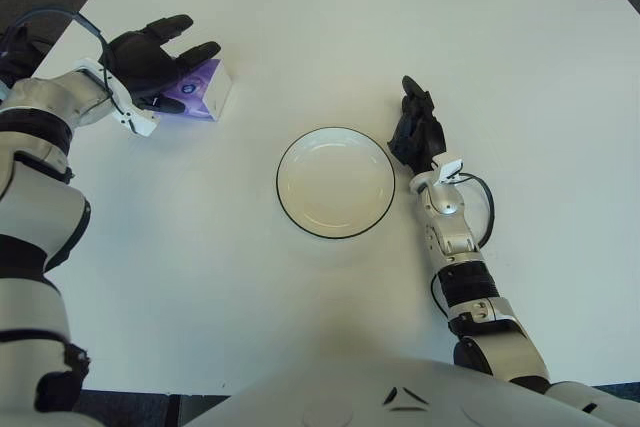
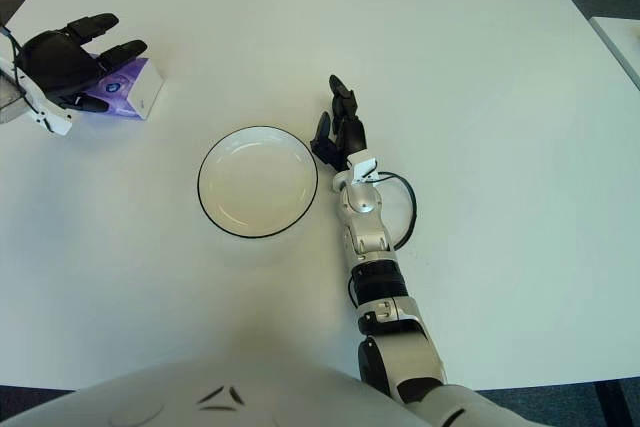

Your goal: Put the tissue paper into the plate.

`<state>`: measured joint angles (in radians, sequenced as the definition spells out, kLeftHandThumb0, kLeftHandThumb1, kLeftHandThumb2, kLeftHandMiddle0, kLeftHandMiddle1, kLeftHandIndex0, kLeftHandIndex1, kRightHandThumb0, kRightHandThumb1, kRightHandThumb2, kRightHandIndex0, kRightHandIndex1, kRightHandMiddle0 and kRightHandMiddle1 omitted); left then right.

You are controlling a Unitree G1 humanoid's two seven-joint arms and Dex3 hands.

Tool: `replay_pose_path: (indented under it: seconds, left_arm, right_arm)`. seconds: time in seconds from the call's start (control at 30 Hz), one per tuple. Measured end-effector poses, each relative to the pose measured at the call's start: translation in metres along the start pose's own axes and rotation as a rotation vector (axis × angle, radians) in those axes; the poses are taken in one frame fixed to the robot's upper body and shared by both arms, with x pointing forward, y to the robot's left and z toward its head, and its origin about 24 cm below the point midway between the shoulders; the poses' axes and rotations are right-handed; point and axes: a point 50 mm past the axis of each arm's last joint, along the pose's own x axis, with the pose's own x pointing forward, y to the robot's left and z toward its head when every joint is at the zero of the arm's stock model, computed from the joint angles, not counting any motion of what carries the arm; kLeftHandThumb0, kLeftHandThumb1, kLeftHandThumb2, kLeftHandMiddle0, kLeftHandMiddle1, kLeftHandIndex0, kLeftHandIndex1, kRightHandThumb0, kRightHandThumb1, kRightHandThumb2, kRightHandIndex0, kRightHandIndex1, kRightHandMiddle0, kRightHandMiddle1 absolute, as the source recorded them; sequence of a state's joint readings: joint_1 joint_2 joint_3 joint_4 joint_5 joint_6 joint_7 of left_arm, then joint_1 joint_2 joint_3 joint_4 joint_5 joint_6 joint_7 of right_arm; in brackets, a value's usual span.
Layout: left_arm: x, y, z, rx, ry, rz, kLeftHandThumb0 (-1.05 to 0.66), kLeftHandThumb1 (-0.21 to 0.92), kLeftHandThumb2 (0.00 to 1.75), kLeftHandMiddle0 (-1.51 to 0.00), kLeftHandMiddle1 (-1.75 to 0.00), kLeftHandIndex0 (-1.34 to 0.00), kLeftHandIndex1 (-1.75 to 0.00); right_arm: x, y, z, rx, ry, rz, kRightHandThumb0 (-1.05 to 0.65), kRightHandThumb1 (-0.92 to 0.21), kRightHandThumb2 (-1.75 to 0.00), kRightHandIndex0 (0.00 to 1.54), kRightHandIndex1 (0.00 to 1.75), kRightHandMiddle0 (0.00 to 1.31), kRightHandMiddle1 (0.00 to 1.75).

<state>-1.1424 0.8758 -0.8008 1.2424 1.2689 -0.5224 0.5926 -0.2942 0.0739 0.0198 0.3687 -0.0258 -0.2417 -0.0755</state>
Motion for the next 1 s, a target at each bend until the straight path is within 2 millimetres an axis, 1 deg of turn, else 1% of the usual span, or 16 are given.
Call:
replay_pose_path:
  seconds: [0.43,0.7,1.0]
  left_arm:
    - [0.01,0.023,-0.018,-0.023,0.107,0.04,-1.05,0.92,0.93,-0.05,0.0,0.0,0.0]
    - [0.011,0.023,-0.021,-0.035,0.138,0.034,-1.05,0.92,0.91,-0.04,0.0,0.0,0.0]
    - [0.011,0.022,-0.023,-0.065,0.177,0.02,-1.05,0.92,0.89,0.0,0.0,0.0,0.0]
  right_arm:
    - [0.0,0.0,-0.001,0.003,-0.008,-0.003,-0.78,-0.92,-0.99,0.12,0.0,0.0,0.31]
    - [0.0,-0.001,-0.001,0.003,-0.012,-0.005,-0.78,-0.92,-1.0,0.12,0.01,0.0,0.3]
    - [0.001,-0.001,-0.001,0.003,-0.018,-0.006,-0.78,-0.92,-1.0,0.13,0.01,0.0,0.31]
